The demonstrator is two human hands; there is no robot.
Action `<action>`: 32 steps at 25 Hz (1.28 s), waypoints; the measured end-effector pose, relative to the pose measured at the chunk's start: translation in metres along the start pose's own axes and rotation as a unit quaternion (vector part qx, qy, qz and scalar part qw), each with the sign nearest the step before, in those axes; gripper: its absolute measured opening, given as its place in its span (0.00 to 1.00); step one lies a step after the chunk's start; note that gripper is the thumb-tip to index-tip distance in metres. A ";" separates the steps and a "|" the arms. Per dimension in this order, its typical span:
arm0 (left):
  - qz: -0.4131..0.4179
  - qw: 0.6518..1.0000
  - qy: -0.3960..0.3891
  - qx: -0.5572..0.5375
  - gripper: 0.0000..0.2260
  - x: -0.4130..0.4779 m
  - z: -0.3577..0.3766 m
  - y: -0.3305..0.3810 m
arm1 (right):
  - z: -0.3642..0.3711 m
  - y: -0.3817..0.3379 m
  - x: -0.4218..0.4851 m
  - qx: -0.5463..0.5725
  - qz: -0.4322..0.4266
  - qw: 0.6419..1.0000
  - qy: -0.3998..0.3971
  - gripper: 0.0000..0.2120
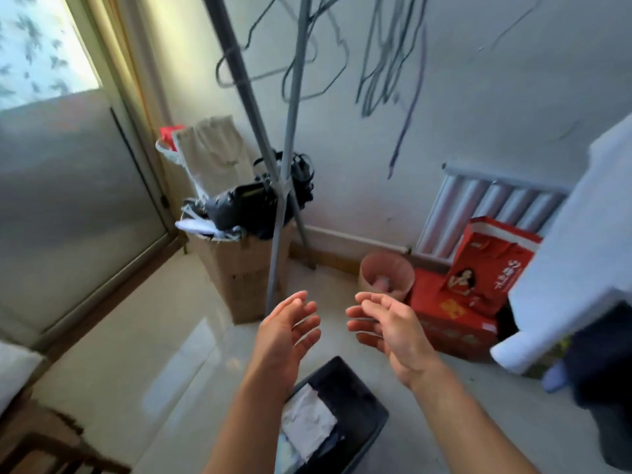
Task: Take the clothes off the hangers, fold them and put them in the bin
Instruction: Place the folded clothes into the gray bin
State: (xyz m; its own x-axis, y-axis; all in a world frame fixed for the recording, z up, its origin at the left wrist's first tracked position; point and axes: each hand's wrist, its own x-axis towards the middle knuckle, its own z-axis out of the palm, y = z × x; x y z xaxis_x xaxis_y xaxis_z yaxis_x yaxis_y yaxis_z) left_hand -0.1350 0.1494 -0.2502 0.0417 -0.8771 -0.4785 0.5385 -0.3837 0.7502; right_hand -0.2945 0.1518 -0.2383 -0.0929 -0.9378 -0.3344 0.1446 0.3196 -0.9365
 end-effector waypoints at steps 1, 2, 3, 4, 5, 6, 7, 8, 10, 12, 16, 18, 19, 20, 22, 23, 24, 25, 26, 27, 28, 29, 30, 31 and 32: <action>0.007 1.000 -0.018 0.009 0.08 -0.008 0.011 0.005 | -0.006 -0.011 -0.010 0.008 -0.016 1.000 0.007 0.07; 0.015 0.999 -0.038 0.019 0.08 -0.015 0.023 0.009 | -0.013 -0.021 -0.019 0.015 -0.032 0.999 0.017 0.07; 0.022 0.998 -0.055 0.029 0.08 -0.020 0.034 0.013 | -0.019 -0.030 -0.025 0.023 -0.046 0.998 0.027 0.07; 0.028 0.996 -0.071 0.038 0.08 -0.025 0.045 0.016 | -0.027 -0.039 -0.032 0.030 -0.059 0.997 0.037 0.07; 0.035 0.995 -0.086 0.045 0.08 -0.030 0.058 0.017 | -0.035 -0.048 -0.037 0.036 -0.073 0.996 0.047 0.07; 0.041 0.993 -0.098 0.049 0.08 -0.034 0.067 0.018 | -0.041 -0.056 -0.042 0.041 -0.084 0.994 0.055 0.07; 0.046 0.991 -0.113 0.054 0.08 -0.039 0.079 0.019 | -0.049 -0.066 -0.046 0.042 -0.098 0.992 0.065 0.07; 0.050 0.989 -0.125 0.057 0.08 -0.042 0.088 0.019 | -0.056 -0.075 -0.050 0.040 -0.110 0.990 0.074 0.07; 0.053 0.986 -0.148 0.062 0.09 -0.050 0.110 0.016 | -0.075 -0.096 -0.059 0.037 -0.139 0.986 0.089 0.07; 0.052 0.982 -0.169 0.062 0.09 -0.054 0.130 0.013 | -0.094 -0.118 -0.067 0.021 -0.170 0.980 0.104 0.06; 0.056 0.975 -0.201 0.073 0.10 -0.061 0.168 0.008 | -0.138 -0.172 -0.069 -0.068 -0.269 0.939 0.203 0.05; 0.063 0.973 -0.204 0.084 0.09 -0.063 0.179 0.006 | -0.169 -0.199 -0.063 -0.177 -0.338 0.862 0.333 0.06; 0.067 0.973 -0.203 0.089 0.09 -0.065 0.183 0.006 | -0.185 -0.212 -0.060 -0.235 -0.368 0.803 0.405 0.06; 0.072 0.973 -0.200 0.092 0.09 -0.065 0.187 0.006 | -0.201 -0.224 -0.059 -0.282 -0.386 0.745 0.465 0.08; 0.078 0.974 -0.194 0.092 0.09 -0.065 0.191 0.006 | -0.229 -0.241 -0.053 -0.349 -0.335 0.700 0.525 0.18; 0.080 0.974 -0.192 0.091 0.09 -0.065 0.193 0.006 | -0.238 -0.248 -0.049 -0.378 -0.276 0.709 0.527 0.24; 0.080 0.974 -0.191 0.089 0.09 -0.065 0.195 0.005 | -0.246 -0.251 -0.043 -0.400 -0.218 0.727 0.514 0.28; 0.081 0.975 -0.189 0.088 0.09 -0.066 0.197 0.005 | -0.252 -0.253 -0.039 -0.412 -0.178 0.747 0.490 0.31; 0.083 0.975 -0.187 0.088 0.09 -0.066 0.198 0.004 | -0.256 -0.253 -0.032 -0.415 -0.157 0.767 0.464 0.30; 0.085 0.975 -0.184 0.088 0.09 -0.067 0.198 0.004 | -0.259 -0.254 -0.028 -0.417 -0.152 0.779 0.443 0.26; 0.086 0.976 -0.181 0.089 0.09 -0.069 0.199 0.004 | -0.261 -0.256 -0.027 -0.418 -0.164 0.781 0.434 0.22; 0.088 0.976 -0.178 0.088 0.09 -0.070 0.200 0.003 | -0.263 -0.257 -0.025 -0.413 -0.188 0.778 0.434 0.18; 0.088 0.977 -0.174 0.087 0.09 -0.071 0.200 0.003 | -0.263 -0.259 -0.025 -0.399 -0.216 0.775 0.441 0.16; 0.088 0.977 -0.171 0.088 0.09 -0.072 0.201 0.002 | -0.264 -0.260 -0.026 -0.380 -0.244 0.771 0.449 0.15; 0.088 0.978 -0.168 0.089 0.08 -0.073 0.201 0.001 | -0.265 -0.261 -0.027 -0.364 -0.272 0.766 0.455 0.14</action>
State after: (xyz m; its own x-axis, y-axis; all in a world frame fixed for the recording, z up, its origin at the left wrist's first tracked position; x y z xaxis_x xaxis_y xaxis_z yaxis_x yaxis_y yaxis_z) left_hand -0.3070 0.1554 -0.1228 -0.1753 -0.9679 -0.1800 0.3909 -0.2362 0.8896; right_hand -0.5906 0.1296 -0.0129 -0.6408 -0.5821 0.5005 -0.7157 0.2172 -0.6637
